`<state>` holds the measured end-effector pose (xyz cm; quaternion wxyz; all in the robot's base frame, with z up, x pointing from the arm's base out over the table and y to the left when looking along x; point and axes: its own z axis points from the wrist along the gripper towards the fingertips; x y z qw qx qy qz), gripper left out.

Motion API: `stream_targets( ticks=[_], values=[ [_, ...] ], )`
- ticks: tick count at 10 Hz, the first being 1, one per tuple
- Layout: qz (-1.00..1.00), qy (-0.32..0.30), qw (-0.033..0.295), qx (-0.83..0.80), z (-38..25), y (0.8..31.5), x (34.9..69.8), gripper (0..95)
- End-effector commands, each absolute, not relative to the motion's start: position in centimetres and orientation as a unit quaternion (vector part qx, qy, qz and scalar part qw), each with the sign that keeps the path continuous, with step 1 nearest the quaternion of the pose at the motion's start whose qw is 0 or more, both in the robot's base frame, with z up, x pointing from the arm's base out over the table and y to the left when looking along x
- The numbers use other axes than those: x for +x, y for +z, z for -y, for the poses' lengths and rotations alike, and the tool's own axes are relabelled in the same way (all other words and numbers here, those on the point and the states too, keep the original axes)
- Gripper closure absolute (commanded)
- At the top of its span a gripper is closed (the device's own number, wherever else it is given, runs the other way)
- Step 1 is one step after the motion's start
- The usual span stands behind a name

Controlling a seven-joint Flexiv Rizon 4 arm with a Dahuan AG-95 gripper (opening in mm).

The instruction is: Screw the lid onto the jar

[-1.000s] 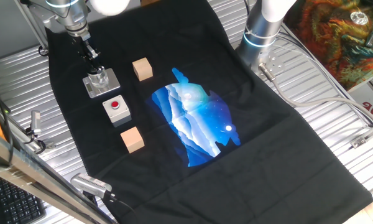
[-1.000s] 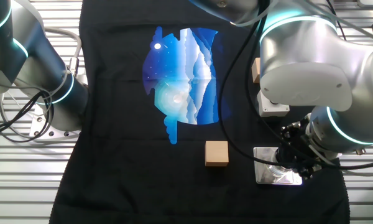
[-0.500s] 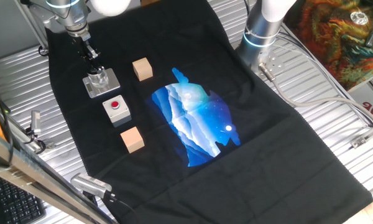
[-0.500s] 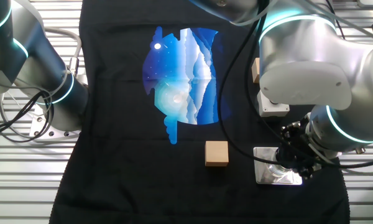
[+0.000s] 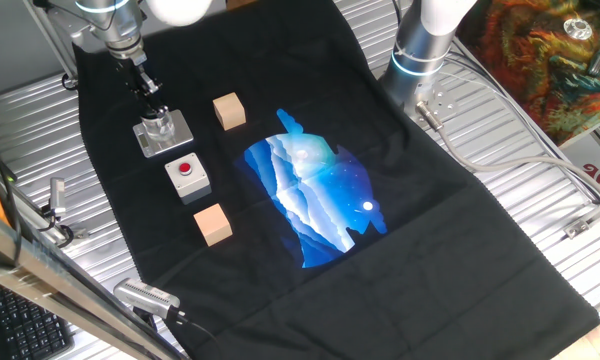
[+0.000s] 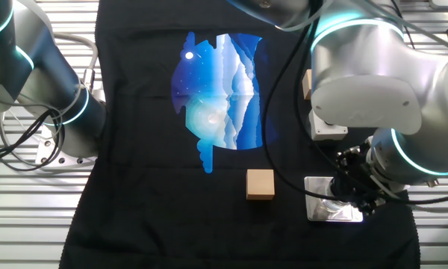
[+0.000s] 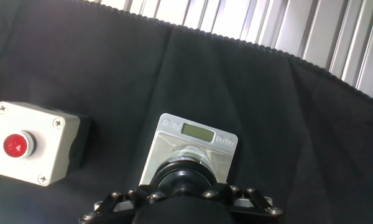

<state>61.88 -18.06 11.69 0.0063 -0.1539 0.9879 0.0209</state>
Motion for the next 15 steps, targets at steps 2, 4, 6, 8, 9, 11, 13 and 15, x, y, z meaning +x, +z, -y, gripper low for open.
stream_targets(
  ticks=[2, 4, 6, 8, 9, 11, 13, 15],
  values=[
    [-0.988, 0.007, 0.009, -0.157, 18.03, 11.65, 61.77, 19.0],
    [-0.988, 0.005, 0.008, -0.157, 18.03, 11.65, 61.77, 19.0],
    [-0.987, 0.004, 0.007, -0.158, 18.03, 11.65, 61.77, 19.0],
    [-0.987, 0.002, 0.005, -0.161, 18.03, 11.65, 61.77, 19.0],
    [-0.987, 0.002, 0.005, -0.163, 18.03, 11.66, 61.77, 19.0],
    [-0.986, 0.000, 0.004, -0.168, 18.02, 11.70, 61.78, 19.0],
    [-0.985, -0.001, 0.004, -0.171, 18.00, 11.76, 61.81, 19.0],
    [-0.984, -0.001, 0.004, -0.179, 17.98, 11.85, 61.83, 19.0]
  ],
)
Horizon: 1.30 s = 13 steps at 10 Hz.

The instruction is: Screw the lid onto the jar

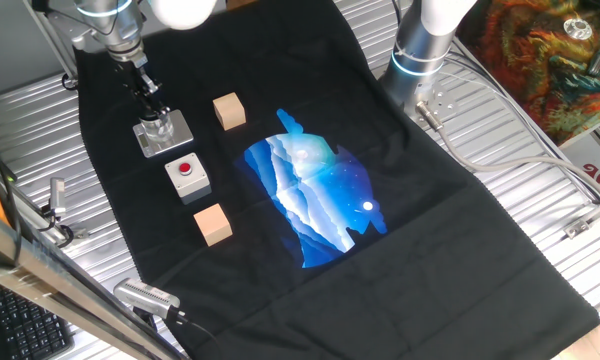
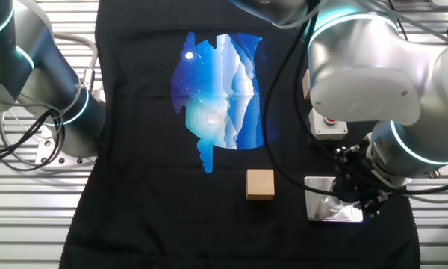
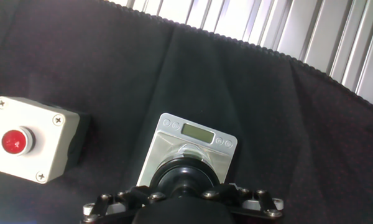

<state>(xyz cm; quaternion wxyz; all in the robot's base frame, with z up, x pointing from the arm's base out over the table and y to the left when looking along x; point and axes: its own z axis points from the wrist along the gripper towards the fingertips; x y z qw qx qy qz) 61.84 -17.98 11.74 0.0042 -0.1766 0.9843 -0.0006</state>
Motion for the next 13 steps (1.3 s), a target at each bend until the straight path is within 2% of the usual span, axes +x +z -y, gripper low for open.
stream_targets(
  ticks=[1, 7, 8, 9, 10, 13],
  values=[
    [-0.983, -0.002, 0.003, -0.182, 18.0, 12.0, 61.8, 19.0],
    [-0.983, -0.008, -0.008, -0.182, 17.8, 12.9, 61.8, 19.0],
    [-0.984, -0.009, -0.011, -0.178, 17.7, 13.2, 61.8, 38.0],
    [-0.984, -0.010, -0.013, -0.176, 17.7, 13.3, 61.8, 38.0],
    [-0.985, -0.012, -0.015, -0.173, 17.7, 13.4, 61.8, 57.0],
    [-0.984, -0.020, -0.017, -0.175, 17.7, 13.6, 61.7, 57.0]
  ],
)
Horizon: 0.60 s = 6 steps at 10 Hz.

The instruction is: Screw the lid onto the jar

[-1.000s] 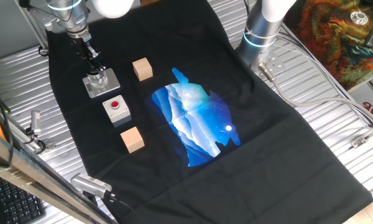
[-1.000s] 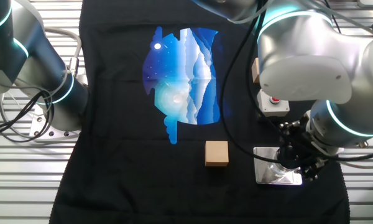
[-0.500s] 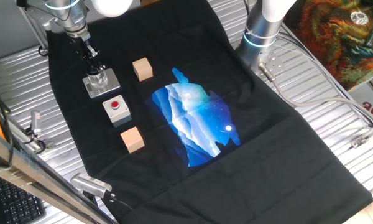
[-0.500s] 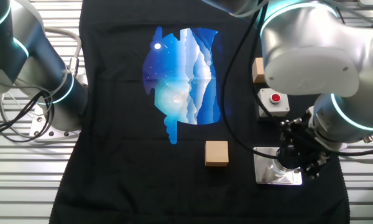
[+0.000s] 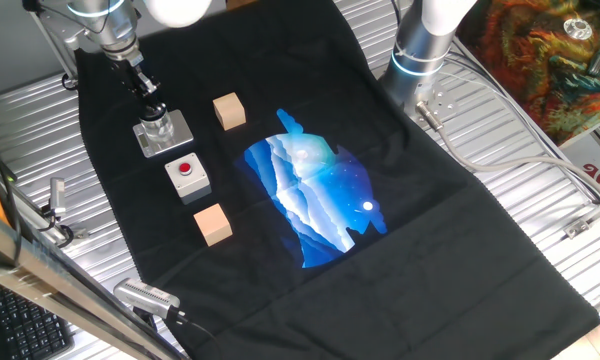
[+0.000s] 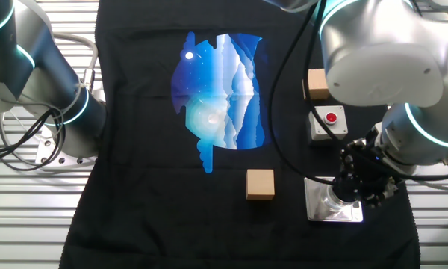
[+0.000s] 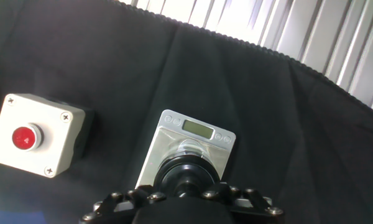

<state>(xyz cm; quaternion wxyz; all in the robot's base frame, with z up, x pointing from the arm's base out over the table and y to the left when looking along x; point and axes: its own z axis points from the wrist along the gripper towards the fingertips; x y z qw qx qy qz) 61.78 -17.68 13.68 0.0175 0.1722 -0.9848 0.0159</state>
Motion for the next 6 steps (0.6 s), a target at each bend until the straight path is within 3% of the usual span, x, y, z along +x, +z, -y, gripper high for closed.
stream_targets(
  ticks=[1, 6],
  values=[
    [0.984, 0.023, 0.019, 0.175, 17.65, 13.70, 61.71, 57.0],
    [0.984, 0.016, 0.018, 0.176, 17.67, 13.88, 61.66, 57.0]
  ],
)
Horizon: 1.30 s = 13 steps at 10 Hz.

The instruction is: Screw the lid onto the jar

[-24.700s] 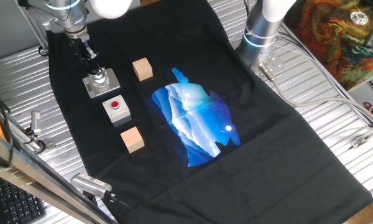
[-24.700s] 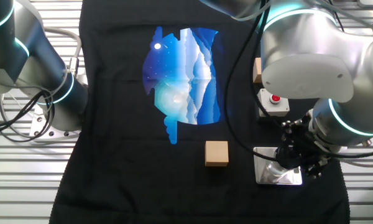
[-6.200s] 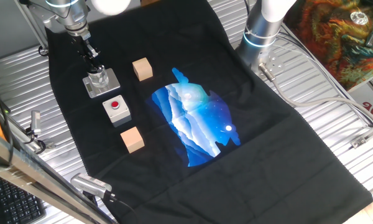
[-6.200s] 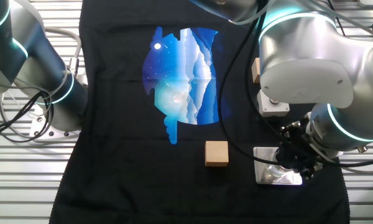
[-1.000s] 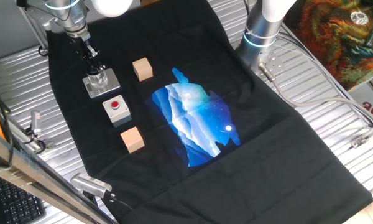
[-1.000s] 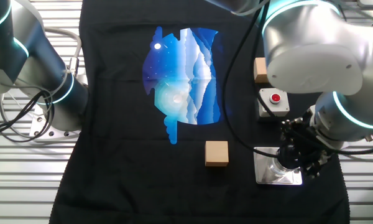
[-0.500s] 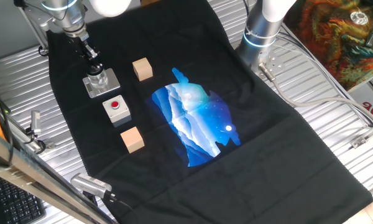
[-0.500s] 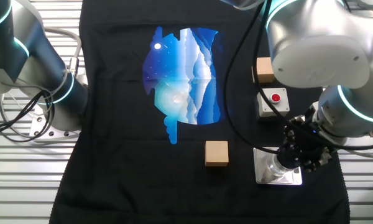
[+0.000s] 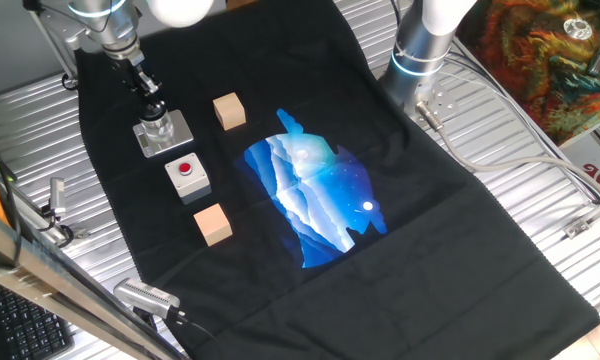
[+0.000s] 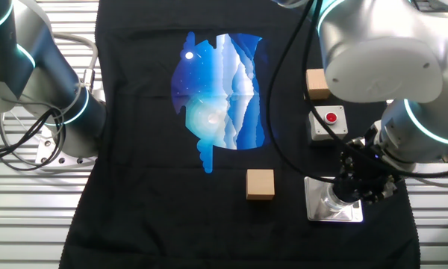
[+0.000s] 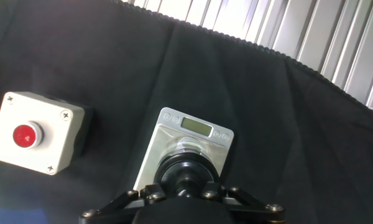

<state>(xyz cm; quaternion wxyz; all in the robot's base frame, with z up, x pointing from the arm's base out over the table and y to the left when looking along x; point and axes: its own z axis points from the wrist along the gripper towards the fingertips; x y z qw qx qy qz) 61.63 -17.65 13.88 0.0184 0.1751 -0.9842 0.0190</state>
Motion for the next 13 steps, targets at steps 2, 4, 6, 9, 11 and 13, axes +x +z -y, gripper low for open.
stream_targets(
  ticks=[2, 4, 6, 9, 11, 13],
  values=[
    [0.984, 0.015, 0.018, 0.178, 17.70, 13.90, 61.65, 57.0],
    [0.983, 0.013, 0.018, 0.180, 17.77, 13.93, 61.62, 57.0],
    [0.983, 0.011, 0.017, 0.181, 17.79, 13.94, 61.61, 57.0],
    [0.983, 0.003, 0.011, 0.183, 17.87, 13.67, 61.66, 57.0],
    [0.983, 0.004, 0.009, 0.184, 17.91, 13.52, 61.68, 57.0],
    [0.983, -0.001, 0.009, 0.183, 17.91, 13.51, 61.68, 57.0]
  ],
)
